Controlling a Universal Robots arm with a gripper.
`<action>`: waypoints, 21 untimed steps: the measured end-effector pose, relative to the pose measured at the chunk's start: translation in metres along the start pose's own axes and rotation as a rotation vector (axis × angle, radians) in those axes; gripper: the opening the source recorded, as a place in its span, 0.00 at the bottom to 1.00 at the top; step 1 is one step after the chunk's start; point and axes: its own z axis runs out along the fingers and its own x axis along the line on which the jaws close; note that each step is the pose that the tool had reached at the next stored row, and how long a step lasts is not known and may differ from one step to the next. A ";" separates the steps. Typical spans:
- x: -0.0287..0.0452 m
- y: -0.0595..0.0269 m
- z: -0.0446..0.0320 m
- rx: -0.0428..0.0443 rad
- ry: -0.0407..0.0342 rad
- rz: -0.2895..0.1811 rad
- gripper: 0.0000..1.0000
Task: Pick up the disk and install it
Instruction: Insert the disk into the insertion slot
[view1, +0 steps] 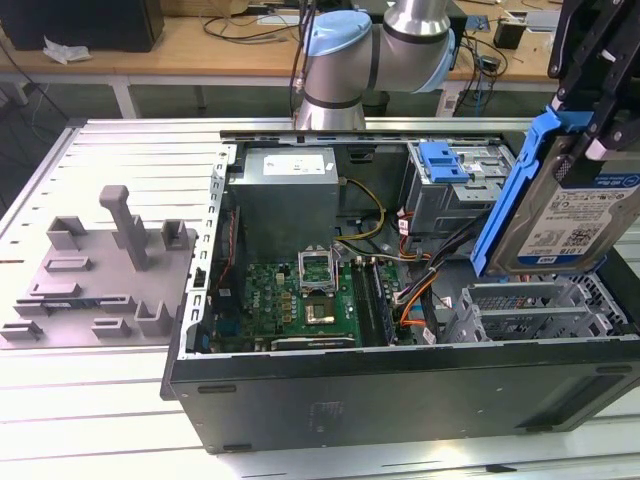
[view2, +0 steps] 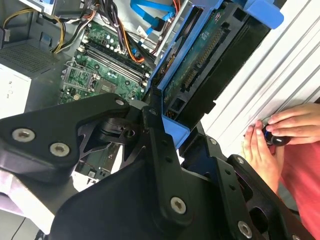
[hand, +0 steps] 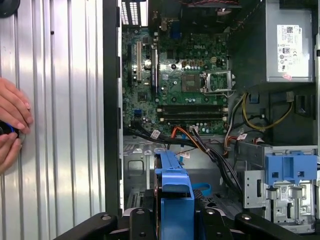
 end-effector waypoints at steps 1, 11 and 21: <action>-0.0002 -0.0004 0.0002 -0.0001 0.0000 -0.001 0.37; -0.0035 -0.0037 0.0030 -0.0003 0.0003 -0.007 0.37; -0.0047 -0.0056 0.0057 -0.0003 0.0004 -0.007 0.37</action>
